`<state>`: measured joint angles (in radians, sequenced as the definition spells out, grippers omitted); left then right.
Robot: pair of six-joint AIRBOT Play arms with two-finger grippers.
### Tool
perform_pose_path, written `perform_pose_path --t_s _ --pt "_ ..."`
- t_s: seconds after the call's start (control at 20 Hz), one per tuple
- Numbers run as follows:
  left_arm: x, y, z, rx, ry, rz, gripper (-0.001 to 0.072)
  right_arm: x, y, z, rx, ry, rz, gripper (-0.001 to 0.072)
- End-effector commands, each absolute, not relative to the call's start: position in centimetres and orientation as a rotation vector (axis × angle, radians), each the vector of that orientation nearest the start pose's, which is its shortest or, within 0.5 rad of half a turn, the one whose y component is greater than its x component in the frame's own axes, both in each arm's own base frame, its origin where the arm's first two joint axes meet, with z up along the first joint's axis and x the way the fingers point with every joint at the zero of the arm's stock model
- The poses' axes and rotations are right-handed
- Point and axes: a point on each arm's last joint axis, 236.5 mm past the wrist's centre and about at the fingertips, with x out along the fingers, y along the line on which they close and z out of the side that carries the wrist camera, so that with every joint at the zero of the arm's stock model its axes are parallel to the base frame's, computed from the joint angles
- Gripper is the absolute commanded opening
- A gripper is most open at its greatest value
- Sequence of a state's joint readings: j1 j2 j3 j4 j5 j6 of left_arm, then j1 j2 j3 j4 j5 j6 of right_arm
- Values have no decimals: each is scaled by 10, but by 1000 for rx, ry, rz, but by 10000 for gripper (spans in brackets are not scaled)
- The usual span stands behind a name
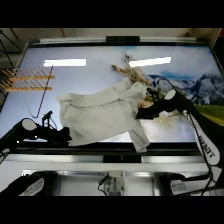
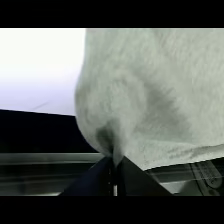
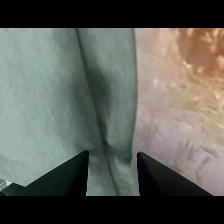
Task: Fold the shirts.
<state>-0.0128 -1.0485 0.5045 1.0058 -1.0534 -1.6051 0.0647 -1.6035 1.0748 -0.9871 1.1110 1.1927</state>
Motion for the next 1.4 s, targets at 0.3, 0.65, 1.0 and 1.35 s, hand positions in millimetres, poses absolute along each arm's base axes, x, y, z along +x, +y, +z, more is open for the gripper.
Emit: perform_pose_path --t_s 0.3,0.65,1.0,1.35 --pt "242 -108 -71 -568 1480 -174 33 374 142 -82 341 1413 514 78" --pt "339 -48 156 -319 889 -167 33 421 71 126 229 856 434 78" --pt "240 -29 527 -153 -82 -133 33 296 -11 515 -73 -207 51 78" --pt "197 -36 540 -152 -116 -135 33 198 -3 555 -274 -327 -102 78"
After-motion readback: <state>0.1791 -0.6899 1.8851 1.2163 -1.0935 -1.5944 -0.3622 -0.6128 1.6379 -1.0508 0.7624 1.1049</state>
